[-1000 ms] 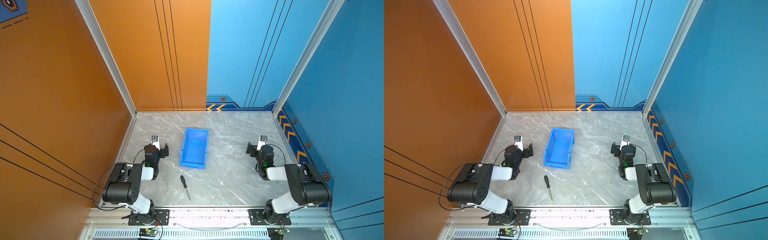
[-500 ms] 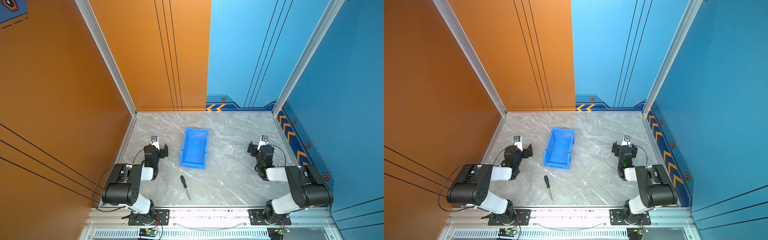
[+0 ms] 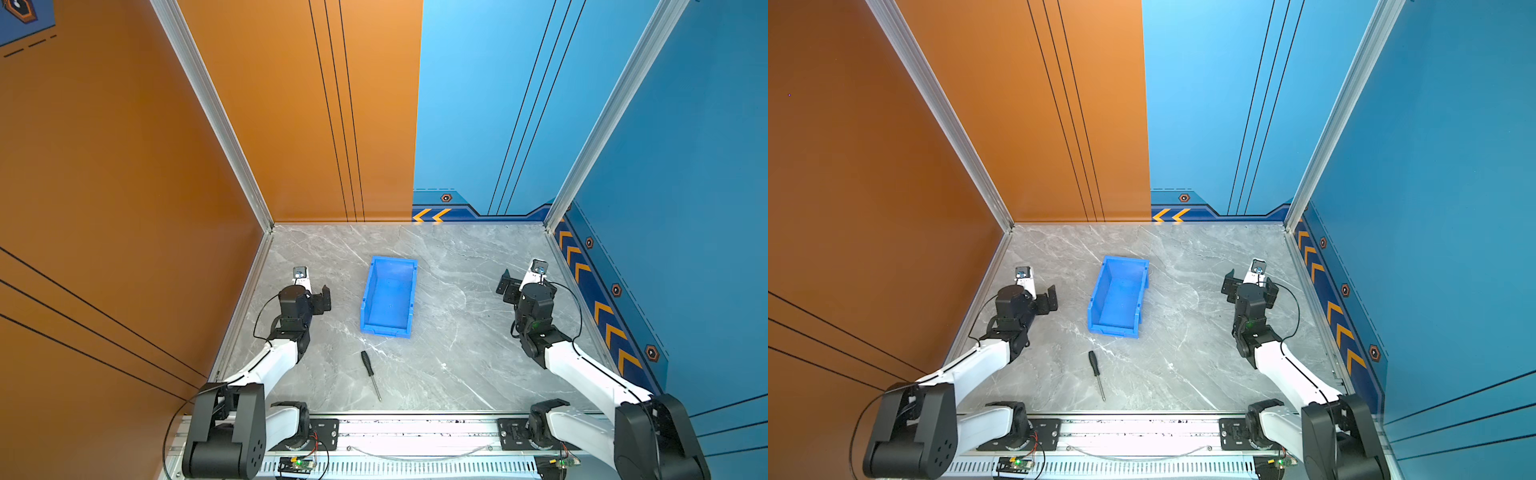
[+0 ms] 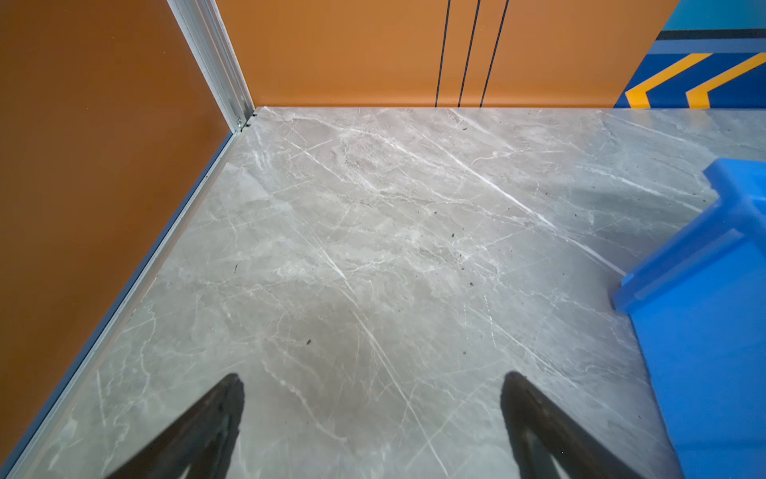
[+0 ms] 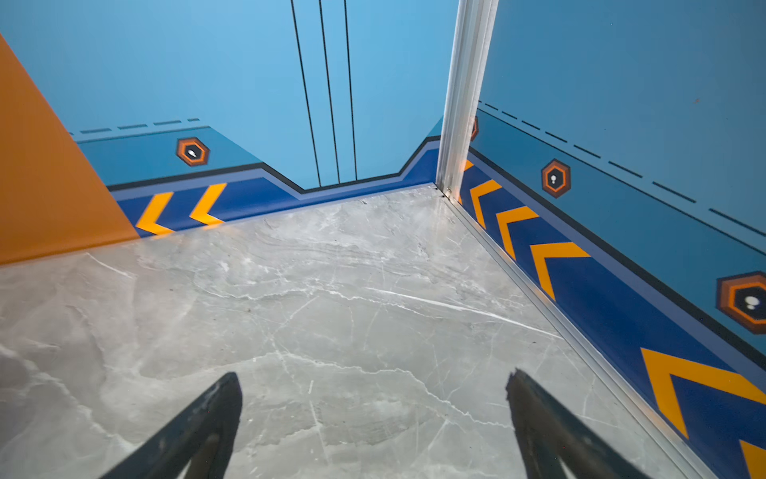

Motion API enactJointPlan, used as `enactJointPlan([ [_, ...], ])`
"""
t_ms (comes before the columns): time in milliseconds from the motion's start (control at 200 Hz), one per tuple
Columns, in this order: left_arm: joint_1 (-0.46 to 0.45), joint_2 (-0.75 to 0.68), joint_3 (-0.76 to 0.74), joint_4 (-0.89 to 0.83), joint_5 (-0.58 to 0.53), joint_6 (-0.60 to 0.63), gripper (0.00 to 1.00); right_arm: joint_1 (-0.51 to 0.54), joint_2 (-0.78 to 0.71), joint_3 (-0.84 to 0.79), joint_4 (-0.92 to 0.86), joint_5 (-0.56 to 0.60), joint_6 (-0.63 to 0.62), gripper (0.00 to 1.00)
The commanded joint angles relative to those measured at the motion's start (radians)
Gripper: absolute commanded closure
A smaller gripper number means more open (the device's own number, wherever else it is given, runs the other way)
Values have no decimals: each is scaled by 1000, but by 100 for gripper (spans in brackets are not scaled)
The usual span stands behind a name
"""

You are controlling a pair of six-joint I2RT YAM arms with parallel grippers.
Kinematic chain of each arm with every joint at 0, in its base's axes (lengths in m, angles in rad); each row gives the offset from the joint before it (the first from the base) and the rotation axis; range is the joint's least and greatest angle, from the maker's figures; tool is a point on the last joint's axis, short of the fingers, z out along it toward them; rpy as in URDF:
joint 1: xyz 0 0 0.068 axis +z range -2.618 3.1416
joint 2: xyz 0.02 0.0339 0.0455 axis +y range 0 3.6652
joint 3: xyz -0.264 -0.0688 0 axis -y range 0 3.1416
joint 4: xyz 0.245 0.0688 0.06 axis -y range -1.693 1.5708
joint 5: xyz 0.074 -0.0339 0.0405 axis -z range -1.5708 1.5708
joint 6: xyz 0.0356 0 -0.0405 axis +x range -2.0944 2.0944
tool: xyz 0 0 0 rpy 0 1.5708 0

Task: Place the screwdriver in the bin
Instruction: 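Move the left gripper toward the screwdriver while the right arm swings inward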

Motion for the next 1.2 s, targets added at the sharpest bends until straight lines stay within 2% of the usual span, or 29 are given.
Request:
enactJointPlan([
  [0, -25, -44, 53, -147, -23, -65, 2, 45, -25, 114, -323, 22, 154, 0],
  [80, -35, -69, 81, -193, -25, -112, 2, 89, -27, 191, -476, 22, 211, 0],
  [160, -69, -96, 121, -289, -69, -134, 2, 123, -32, 250, -583, -28, 262, 0],
  [270, -118, -124, 188, -451, -103, -135, 2, 181, -40, 311, -671, -91, 318, 0],
  [330, -138, -136, 229, -554, -106, -155, 2, 242, -45, 327, -693, -75, 316, 0],
  [461, -165, -165, 278, -707, -73, -199, 2, 414, -66, 335, -696, 61, 245, 0],
  [531, -181, -191, 281, -750, -56, -235, 2, 461, -67, 340, -690, 73, 211, 0],
  [556, -187, -201, 280, -759, -47, -246, 2, 503, -65, 342, -689, 65, 200, 0],
  [666, -211, -230, 289, -820, -15, -303, 2, 567, -53, 364, -697, 29, 151, 0],
  [746, -211, -206, 324, -895, 37, -358, 2, 614, -45, 375, -693, 17, 107, 0],
  [841, -228, -171, 357, -968, 91, -404, 2, 644, -31, 385, -682, -55, 57, 0],
  [1076, -299, -192, 384, -1058, 84, -468, 2, 716, -25, 380, -635, -213, -20, 0],
  [1197, -310, -238, 361, -1080, 97, -545, 2, 778, -35, 363, -611, -235, -68, 0],
])
